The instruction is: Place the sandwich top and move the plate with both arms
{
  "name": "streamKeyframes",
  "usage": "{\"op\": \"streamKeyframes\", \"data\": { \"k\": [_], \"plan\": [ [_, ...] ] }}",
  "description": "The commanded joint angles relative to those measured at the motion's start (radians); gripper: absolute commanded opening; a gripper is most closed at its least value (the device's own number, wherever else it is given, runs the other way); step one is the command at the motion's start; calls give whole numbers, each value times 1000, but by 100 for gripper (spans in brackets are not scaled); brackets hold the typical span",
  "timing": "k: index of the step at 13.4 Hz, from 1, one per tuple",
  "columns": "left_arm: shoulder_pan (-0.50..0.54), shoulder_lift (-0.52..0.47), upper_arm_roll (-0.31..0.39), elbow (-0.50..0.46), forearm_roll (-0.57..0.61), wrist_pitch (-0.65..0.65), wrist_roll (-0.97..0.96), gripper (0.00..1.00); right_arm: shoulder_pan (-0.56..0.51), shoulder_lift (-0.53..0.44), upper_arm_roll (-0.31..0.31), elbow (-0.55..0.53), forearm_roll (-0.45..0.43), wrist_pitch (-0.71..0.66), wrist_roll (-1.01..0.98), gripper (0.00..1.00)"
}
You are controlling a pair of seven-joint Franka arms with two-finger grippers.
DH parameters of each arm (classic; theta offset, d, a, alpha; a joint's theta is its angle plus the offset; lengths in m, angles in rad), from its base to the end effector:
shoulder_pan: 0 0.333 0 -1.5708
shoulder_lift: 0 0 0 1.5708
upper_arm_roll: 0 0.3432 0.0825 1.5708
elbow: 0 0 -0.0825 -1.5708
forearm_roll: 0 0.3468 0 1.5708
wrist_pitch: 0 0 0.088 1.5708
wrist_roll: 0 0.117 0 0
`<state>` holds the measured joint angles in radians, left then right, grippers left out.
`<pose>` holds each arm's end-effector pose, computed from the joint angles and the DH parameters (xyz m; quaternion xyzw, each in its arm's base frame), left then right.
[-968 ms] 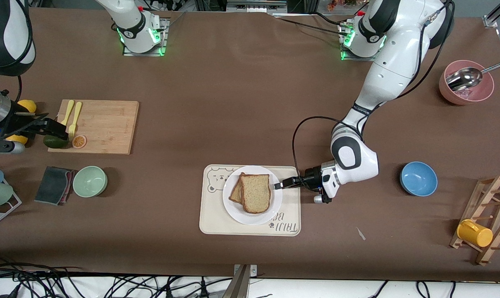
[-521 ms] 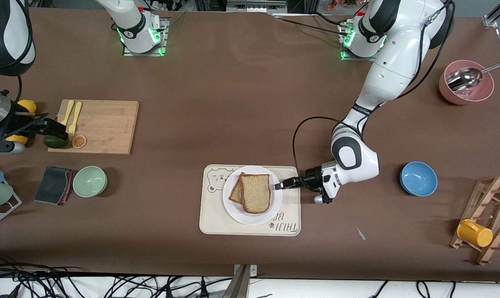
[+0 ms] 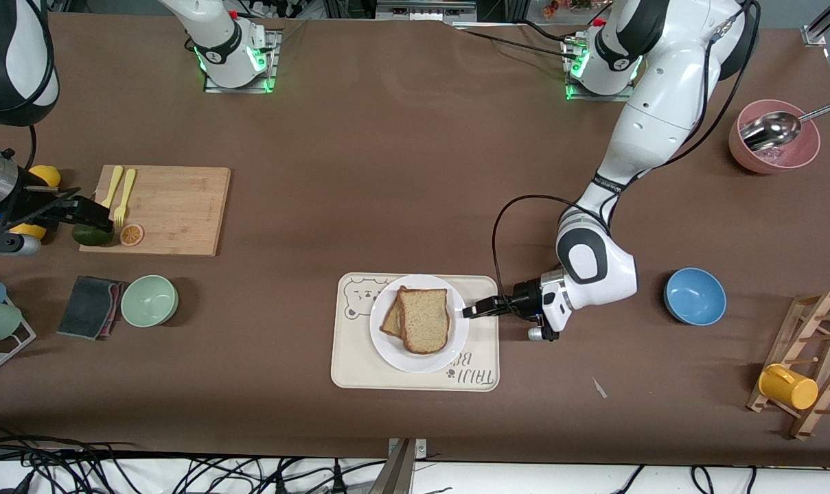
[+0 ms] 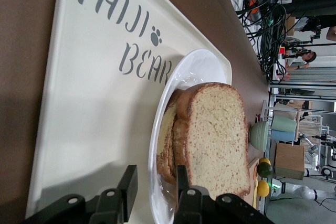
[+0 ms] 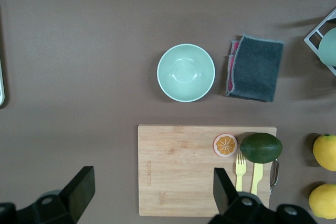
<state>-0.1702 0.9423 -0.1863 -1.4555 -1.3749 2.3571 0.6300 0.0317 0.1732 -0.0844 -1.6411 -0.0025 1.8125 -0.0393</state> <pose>0.6778 -0.2420 0.1702 0.8620 0.0836 0.0405 0.4983 0.5839 -0.0273 0.5365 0.9999 -0.0058 -0.0010 0.0084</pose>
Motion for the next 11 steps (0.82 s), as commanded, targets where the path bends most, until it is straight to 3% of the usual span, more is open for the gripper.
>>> {"op": "streamKeyframes", "data": {
  "k": [1, 8, 11],
  "plan": [
    [21, -55, -9, -54, 54, 5, -10, 37, -13, 6, 12, 17, 3, -2, 12, 100],
    [113, -276, -9, -282, 213, -10, -16, 41, -13, 6, 12, 17, 3, -2, 12, 100],
    [118, -381, 31, -393, 333, -19, -21, 60, -13, 6, 12, 17, 3, -2, 12, 100]
  ]
}}
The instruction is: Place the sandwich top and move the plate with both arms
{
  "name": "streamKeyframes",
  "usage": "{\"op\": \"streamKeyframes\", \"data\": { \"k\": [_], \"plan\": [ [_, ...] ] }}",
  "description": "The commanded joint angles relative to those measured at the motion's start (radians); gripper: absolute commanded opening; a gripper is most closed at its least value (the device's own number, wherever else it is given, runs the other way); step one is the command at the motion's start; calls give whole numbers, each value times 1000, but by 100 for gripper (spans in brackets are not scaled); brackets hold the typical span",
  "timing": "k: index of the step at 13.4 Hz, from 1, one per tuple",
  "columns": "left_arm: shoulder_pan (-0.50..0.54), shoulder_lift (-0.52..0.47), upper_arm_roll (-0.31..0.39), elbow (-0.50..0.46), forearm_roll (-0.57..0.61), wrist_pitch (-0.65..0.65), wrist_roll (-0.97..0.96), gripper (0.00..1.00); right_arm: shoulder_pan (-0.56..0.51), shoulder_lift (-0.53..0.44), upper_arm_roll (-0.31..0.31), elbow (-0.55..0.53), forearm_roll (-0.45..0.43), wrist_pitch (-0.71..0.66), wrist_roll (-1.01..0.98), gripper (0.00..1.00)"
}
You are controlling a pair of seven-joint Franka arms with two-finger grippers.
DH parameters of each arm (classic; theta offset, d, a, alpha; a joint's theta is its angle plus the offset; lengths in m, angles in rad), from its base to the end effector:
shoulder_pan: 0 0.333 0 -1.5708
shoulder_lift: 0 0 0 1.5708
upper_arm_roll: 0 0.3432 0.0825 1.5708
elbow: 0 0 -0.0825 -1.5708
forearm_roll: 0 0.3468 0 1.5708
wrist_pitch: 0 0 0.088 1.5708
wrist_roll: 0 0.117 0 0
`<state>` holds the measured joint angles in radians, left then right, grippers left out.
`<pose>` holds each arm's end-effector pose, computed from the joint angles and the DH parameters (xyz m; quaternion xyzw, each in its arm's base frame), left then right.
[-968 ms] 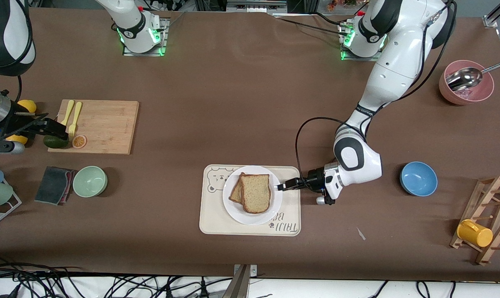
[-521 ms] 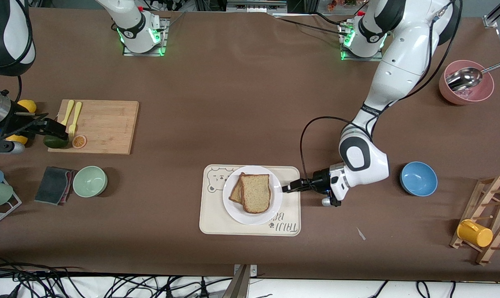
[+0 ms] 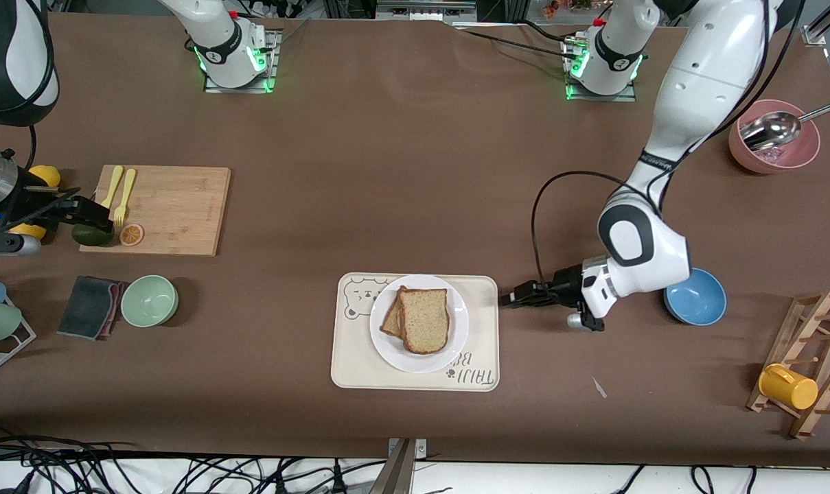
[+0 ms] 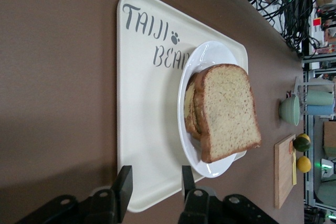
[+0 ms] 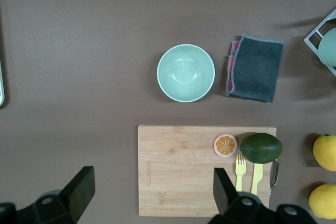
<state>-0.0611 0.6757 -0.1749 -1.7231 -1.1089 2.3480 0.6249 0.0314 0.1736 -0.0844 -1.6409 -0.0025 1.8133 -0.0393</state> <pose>0.6471 -0.1598 0.2440 0.9098 0.0128 0.0494 0.4119 0.5841 -0.0275 0.5364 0.9999 -0.0059 -0.0007 0.0085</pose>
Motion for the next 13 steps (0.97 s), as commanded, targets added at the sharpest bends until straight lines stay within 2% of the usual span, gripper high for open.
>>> {"op": "streamKeyframes", "data": {
  "k": [1, 4, 6, 7, 10, 13],
  "plan": [
    [24, -152, 25, -154, 96, -12, -17, 69, -13, 6, 12, 16, 3, -3, 12, 100],
    [61, -284, 63, -258, 298, -44, -39, 82, -13, 4, 12, 18, 3, -5, 10, 100],
    [122, -340, 63, -266, 490, -129, -85, 96, -11, 4, 12, 18, 1, -5, 12, 100],
    [151, -356, 61, -260, 603, -169, -114, 99, -11, 3, 12, 22, 2, -5, 12, 100],
    [196, -429, 61, -256, 876, -248, -180, 99, -11, -20, 12, 27, 6, -5, 13, 100],
    [222, -482, 61, -181, 995, -436, -252, 100, -11, -55, 12, 29, 7, -17, 13, 100]
  ]
}}
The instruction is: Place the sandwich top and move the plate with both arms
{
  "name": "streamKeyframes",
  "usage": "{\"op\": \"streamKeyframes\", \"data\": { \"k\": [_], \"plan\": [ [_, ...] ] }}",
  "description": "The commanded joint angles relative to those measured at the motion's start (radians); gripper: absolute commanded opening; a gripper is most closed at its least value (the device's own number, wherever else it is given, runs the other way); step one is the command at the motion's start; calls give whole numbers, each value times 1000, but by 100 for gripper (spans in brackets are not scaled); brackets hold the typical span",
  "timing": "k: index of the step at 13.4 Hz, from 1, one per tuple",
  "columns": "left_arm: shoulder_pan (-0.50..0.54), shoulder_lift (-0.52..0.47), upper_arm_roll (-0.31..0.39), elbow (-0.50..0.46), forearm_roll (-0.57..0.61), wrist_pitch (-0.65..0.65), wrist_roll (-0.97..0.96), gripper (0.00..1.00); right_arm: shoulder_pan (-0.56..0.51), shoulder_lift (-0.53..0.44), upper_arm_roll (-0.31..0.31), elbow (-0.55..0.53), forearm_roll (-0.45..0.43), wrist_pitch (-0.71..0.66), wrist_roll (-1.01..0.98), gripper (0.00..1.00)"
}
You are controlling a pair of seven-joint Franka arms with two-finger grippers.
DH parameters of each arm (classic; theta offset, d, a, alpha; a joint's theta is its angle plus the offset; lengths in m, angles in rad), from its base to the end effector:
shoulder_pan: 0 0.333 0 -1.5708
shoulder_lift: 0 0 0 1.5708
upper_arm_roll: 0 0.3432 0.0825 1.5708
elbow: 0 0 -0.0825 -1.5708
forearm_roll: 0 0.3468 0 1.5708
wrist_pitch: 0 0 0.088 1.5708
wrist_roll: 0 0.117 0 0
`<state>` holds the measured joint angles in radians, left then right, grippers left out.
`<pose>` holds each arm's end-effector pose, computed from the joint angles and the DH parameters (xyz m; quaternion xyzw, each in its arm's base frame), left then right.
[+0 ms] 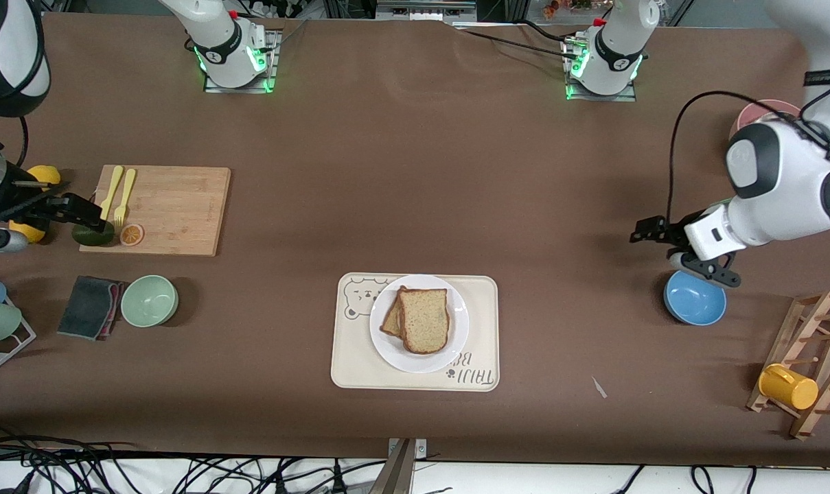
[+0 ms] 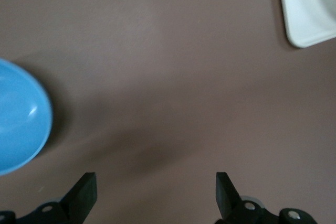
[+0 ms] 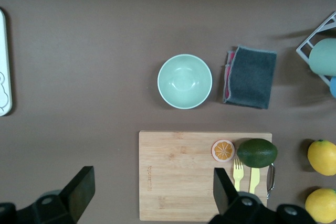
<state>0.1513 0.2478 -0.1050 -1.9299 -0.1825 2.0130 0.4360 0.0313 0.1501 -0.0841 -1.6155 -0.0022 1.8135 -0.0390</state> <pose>0.5641 0.0170 0.3876 0.9815 -0.1467 -0.0574 0.1086 0.5818 -0.0275 0.5614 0.9997 -0.0060 0.0238 0.0084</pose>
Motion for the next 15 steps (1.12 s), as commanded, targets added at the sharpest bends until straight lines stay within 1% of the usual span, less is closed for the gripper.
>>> {"op": "streamKeyframes", "data": {
  "k": [1, 3, 4, 6, 7, 9, 11, 13, 15],
  "plan": [
    [10, -80, -8, 54, 84, -155, -109, 100, -11, -38, 12, 5, 7, -17, 11, 100],
    [10, -113, -12, 130, 119, -261, -201, 100, -11, -41, 9, 16, 5, -19, -1, 100],
    [10, -117, -15, 179, 121, -316, -242, 100, -13, -41, 6, 41, 8, -35, -4, 100],
    [10, -124, -15, 280, 121, -429, -318, 100, -16, -32, 7, 112, 13, -112, -5, 100],
    [8, -125, -16, 331, 121, -485, -344, 100, -14, -37, 7, 114, 14, -123, -2, 100],
    [8, -127, -15, 402, 123, -571, -350, 100, -17, -85, 13, 59, 25, -126, 13, 100],
    [8, -128, -13, 469, 123, -650, -352, 100, -33, -139, 10, -6, 56, -125, 7, 100],
    [4, -131, -15, 499, 135, -674, -350, 100, -36, -199, 12, -75, 54, -126, -4, 100],
    [-2, -131, -16, 549, 188, -678, -350, 100, -37, -207, 17, -86, 53, -125, 5, 100]
  ]
}}
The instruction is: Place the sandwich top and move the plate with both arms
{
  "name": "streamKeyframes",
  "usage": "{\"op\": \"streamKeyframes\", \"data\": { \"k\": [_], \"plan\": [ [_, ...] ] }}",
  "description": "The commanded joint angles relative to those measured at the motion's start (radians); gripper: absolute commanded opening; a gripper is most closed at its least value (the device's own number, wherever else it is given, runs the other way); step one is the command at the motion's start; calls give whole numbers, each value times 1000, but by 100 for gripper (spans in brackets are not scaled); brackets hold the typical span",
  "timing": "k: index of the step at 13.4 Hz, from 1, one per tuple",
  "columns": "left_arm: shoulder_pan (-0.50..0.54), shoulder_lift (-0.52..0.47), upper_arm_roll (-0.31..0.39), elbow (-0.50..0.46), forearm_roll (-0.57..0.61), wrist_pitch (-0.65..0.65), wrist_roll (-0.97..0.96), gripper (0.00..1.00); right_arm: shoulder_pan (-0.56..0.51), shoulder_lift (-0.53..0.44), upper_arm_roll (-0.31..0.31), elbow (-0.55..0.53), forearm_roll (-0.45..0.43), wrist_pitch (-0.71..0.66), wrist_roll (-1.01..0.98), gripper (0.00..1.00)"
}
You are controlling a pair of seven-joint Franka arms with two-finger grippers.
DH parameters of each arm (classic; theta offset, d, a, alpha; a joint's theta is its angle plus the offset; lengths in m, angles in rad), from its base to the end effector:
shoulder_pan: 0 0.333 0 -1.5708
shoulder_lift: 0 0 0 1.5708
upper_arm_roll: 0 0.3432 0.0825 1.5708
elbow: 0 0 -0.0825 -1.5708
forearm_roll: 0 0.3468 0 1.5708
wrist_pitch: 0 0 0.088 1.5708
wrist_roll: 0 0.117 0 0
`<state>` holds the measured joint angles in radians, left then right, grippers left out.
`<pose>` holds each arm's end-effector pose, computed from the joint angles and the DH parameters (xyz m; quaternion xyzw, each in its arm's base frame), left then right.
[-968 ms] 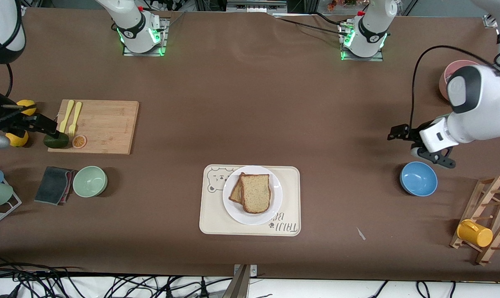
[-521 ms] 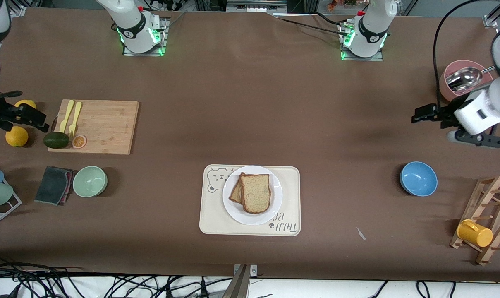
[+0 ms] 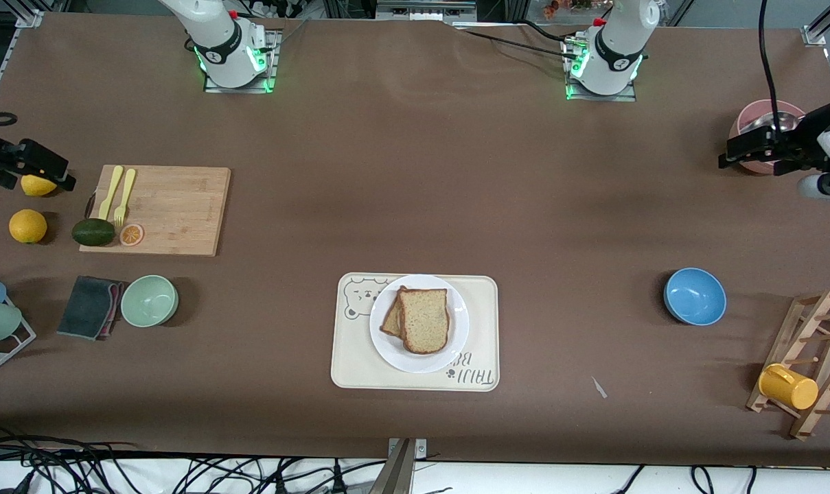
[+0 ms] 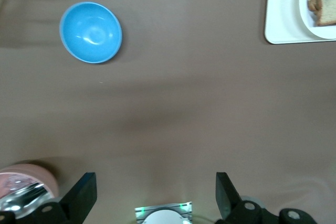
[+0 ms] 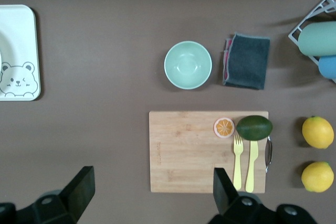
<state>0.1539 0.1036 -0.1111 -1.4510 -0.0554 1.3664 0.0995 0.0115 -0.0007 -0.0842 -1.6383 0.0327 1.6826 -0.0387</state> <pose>0.5270 0.0189 0.6231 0.9946 -0.0315 -0.0910 0.0398 0.5258 -0.0348 0.6226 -0.9994 0.0185 -0.0234 0.0150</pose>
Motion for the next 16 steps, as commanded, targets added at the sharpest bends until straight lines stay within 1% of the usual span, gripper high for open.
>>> {"op": "streamKeyframes", "data": {
  "k": [1, 3, 5, 7, 9, 12, 16],
  "plan": [
    [-5, 10, -10, 73, 65, -32, -14, 100, -21, -54, 17, -66, 18, 11, 5, 100],
    [-5, -1, -10, 73, 65, -20, -9, 100, -19, -51, 17, -63, 13, 9, 8, 100],
    [-10, -18, -18, 61, 81, 45, -14, 100, -15, -47, 15, -58, 12, 9, 6, 100],
    [-37, -19, -16, 58, 81, 53, -14, 100, -13, -44, 15, -55, 15, 3, 6, 100],
    [-37, -19, -18, 63, 81, 54, -14, 100, -13, -42, 15, -52, 15, 3, 5, 100],
    [-37, -19, -16, 60, 77, 108, -4, 100, -13, -41, 15, -52, 10, 11, 6, 100],
    [-37, -19, -13, 57, 81, 111, -1, 100, -13, -35, 15, -52, 10, 11, 3, 100]
  ]
}}
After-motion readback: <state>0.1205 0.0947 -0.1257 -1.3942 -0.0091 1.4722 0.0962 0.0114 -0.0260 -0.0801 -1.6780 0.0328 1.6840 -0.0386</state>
